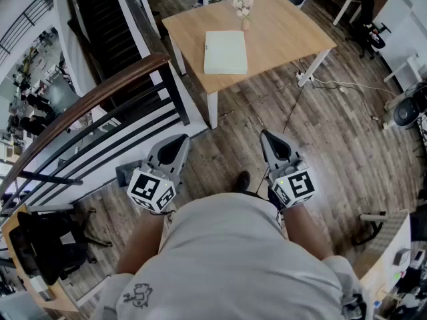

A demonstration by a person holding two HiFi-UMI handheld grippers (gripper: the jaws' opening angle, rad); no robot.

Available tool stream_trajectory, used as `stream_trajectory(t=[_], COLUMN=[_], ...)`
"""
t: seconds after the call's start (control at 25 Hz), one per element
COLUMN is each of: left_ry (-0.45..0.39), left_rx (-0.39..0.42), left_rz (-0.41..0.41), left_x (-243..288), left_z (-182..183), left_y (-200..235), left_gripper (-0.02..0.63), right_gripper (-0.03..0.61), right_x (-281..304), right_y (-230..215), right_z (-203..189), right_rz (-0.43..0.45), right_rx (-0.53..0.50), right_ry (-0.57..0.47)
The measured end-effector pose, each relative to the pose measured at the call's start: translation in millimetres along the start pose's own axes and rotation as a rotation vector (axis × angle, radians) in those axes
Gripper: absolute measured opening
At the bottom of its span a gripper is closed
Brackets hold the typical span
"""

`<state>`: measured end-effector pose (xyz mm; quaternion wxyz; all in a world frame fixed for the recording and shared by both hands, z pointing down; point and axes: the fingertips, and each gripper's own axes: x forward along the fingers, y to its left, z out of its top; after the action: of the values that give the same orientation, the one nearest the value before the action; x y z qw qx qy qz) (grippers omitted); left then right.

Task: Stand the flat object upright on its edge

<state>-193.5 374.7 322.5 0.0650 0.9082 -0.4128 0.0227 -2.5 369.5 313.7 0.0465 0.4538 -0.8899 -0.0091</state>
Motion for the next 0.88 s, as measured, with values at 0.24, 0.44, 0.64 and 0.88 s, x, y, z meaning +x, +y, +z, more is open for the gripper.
stream_trajectory(t=[0.24,0.44,0.64,0.88], left_ry=[-0.001,-0.005,-0.012,0.02], left_rx=[0.015,0.025,0.039,0.012], left_rz=[0.018,0.014,0.014,0.051], left_x=[33,64,99,146], left_z=[7,8,10,2], left_y=[9,6,6,12], left_gripper=[0.006,0.007,0.009,0.174], right_gripper=[0.005,0.006,0.039,0.199], right_x=[17,31,48,58], right_y=[-27,-54,-85,-132], right_z=[0,-3,-11,-30], right_rz=[0.021,0.048,0.063,0.071], right_rx=[-0.014,-0.049,-0.045,0.004], right_ry=[0.005,0.005,0.029,0.059])
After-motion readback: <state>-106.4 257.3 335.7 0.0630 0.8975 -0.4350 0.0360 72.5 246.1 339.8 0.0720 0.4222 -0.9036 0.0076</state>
